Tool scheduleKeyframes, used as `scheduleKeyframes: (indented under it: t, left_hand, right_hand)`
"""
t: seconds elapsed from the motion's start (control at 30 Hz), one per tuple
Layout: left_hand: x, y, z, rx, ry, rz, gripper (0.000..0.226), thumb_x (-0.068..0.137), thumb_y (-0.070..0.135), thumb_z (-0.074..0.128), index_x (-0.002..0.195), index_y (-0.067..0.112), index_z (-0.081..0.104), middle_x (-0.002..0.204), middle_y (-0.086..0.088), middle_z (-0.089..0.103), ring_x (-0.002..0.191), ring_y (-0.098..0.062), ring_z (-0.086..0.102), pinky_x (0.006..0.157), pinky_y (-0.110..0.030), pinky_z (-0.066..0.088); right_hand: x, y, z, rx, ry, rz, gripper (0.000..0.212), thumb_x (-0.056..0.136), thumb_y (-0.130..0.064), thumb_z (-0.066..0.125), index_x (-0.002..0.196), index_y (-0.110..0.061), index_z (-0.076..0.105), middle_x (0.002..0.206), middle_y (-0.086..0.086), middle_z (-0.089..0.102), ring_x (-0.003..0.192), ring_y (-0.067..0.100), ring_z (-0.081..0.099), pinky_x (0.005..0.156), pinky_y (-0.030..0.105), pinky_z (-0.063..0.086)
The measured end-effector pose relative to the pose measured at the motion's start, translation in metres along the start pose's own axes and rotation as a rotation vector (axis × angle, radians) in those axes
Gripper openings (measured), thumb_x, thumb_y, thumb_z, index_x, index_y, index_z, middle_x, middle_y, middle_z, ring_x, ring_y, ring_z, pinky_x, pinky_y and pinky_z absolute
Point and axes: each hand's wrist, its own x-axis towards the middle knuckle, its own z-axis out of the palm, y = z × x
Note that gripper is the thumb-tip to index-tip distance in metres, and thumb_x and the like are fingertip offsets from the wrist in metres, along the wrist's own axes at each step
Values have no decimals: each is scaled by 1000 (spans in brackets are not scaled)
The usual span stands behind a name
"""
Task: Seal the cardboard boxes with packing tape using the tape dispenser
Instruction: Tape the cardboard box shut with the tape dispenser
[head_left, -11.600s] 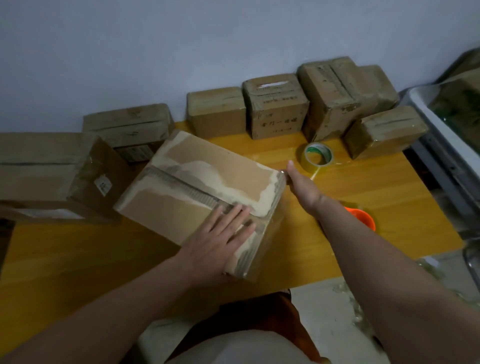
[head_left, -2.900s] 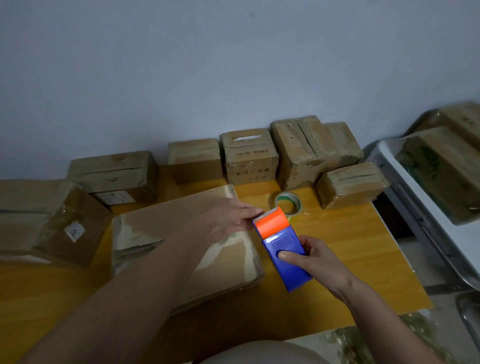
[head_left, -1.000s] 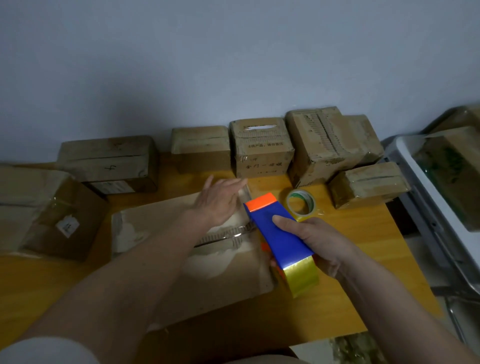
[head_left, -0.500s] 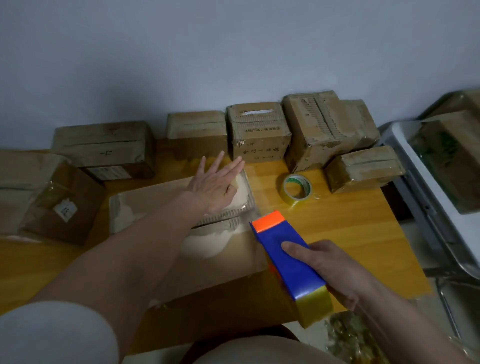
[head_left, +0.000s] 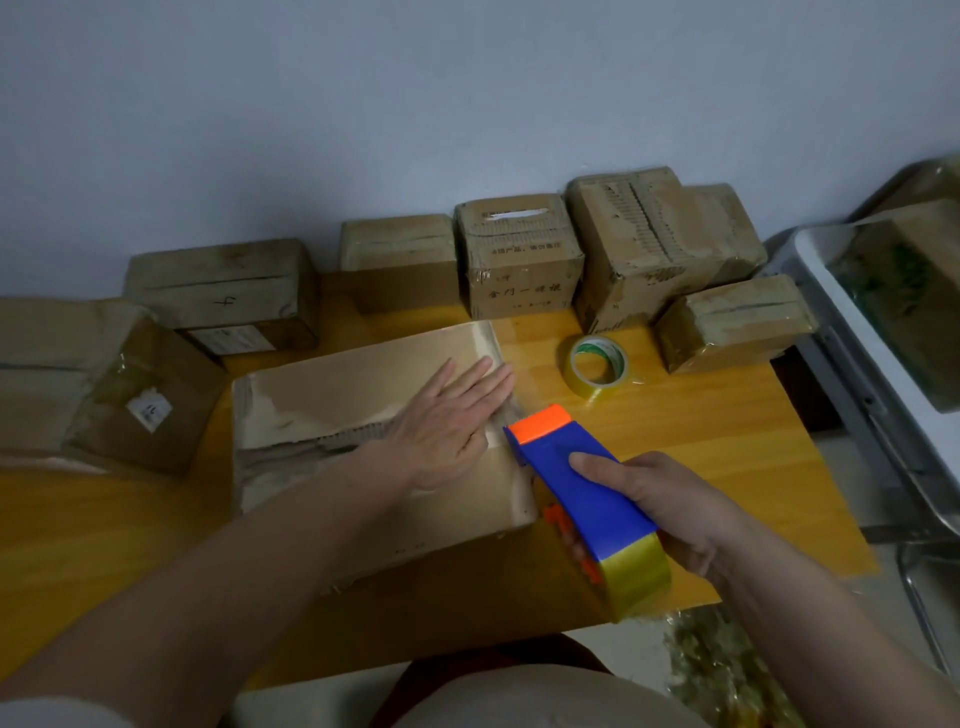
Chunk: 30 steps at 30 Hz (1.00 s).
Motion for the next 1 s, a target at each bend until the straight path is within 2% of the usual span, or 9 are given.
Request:
scheduleKeyframes:
  t: [0.17,0.27,0.43,0.57,0.63,0.73,0.8,0.87,1.0]
  left_hand:
    - [2,1,1,-8,-4,-34,68,90,38,8,155,24,-5,162,5,-9,147,-10,-16,120,-41,-10]
    - [1,4,0,-10,-13,-48,69,88,38,5,154,25,-8,162,6,-12,147,-11,-17,121,-42,-9]
    - [3,10,-5,-12,-45,-77,63,96,33,15,154,26,-10,161,7,-14,147,-13,-19,120,-43,-9]
    - [-3,18,-15,-77,-96,-99,61,101,28,23,154,26,-8,161,6,-14,146,-15,-21,121,-46,-6]
    - [-17,27,-17,-84,-140,-16,61,100,29,23,154,28,-6,161,7,-13,145,-14,-22,121,-45,-7]
    - [-38,41,-11,-84,-202,63,72,97,48,29,154,29,-11,161,9,-16,144,-13,-25,120,-43,-12]
    - [-40,45,-3,-38,-240,46,98,86,74,38,152,27,-18,158,8,-24,143,-15,-30,118,-44,-15]
    - [-38,48,4,31,-248,22,116,74,84,45,150,27,-23,156,8,-30,142,-19,-33,116,-45,-18]
    - [-39,55,15,27,-119,-48,99,84,75,42,152,32,-15,159,9,-22,145,-19,-27,119,-50,-8]
  right_hand:
    - [-2,2,-1,-4,11,-17,46,87,-31,65,98,14,65,85,28,70,63,29,68,55,32,57]
    - [-11,14,-5,-82,38,-13,38,85,-34,68,84,4,69,76,18,72,59,22,67,54,28,53]
    - [-18,39,-13,-80,44,2,32,88,-31,65,68,-7,66,61,5,68,49,12,63,46,19,46]
    - [-12,47,-11,-97,30,0,29,88,-32,65,76,-6,67,66,4,71,53,12,65,50,20,47]
    - [-10,50,-12,-93,19,0,31,88,-33,64,83,-3,68,72,7,72,57,13,66,52,20,48]
    - [-6,54,-15,-100,25,4,37,88,-33,65,93,3,69,79,11,73,60,16,67,55,22,50]
    - [-4,55,-15,-109,33,11,34,88,-32,65,92,1,70,80,11,74,60,16,67,57,23,50]
    - [-2,55,-15,-128,58,16,35,87,-33,66,95,1,70,84,13,74,65,19,68,65,28,50]
    - [-2,55,-12,-132,112,22,47,83,-43,68,98,3,70,89,18,74,74,27,67,73,37,51]
